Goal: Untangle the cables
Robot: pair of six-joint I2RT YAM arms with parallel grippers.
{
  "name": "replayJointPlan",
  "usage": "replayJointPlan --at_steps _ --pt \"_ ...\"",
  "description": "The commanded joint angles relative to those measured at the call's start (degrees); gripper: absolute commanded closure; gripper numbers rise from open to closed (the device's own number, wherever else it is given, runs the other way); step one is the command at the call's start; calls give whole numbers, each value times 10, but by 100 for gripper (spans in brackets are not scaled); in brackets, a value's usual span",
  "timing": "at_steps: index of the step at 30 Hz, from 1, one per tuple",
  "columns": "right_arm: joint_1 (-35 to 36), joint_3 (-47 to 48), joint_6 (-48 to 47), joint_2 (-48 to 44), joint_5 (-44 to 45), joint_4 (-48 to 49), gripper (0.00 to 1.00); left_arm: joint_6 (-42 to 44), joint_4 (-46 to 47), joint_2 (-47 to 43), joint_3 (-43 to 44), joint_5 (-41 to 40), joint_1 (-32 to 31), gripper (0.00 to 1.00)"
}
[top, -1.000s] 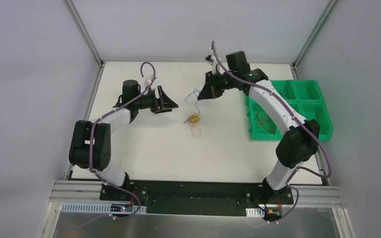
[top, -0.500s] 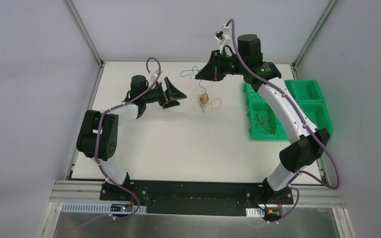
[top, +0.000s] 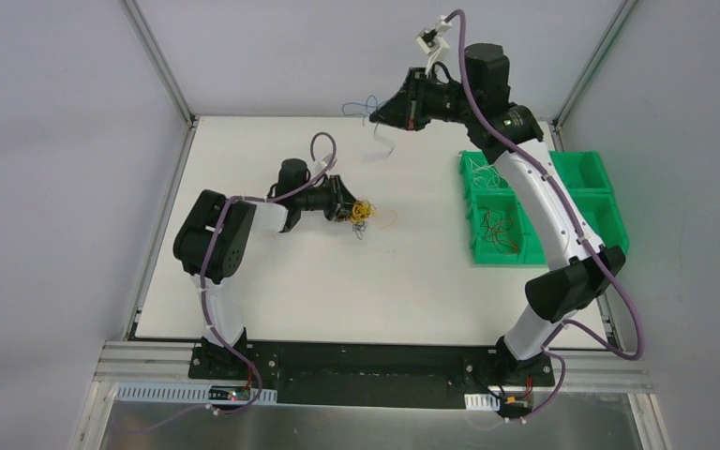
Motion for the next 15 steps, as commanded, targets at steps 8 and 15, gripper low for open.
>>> replayJointPlan --at_steps 8,15 --pt "-56 47 18 -6 8 14 100 188 -169 -100 -83 22 102 100" --pt "-137 51 -74 -19 51 -112 100 300 -336 -109 -11 -27 131 32"
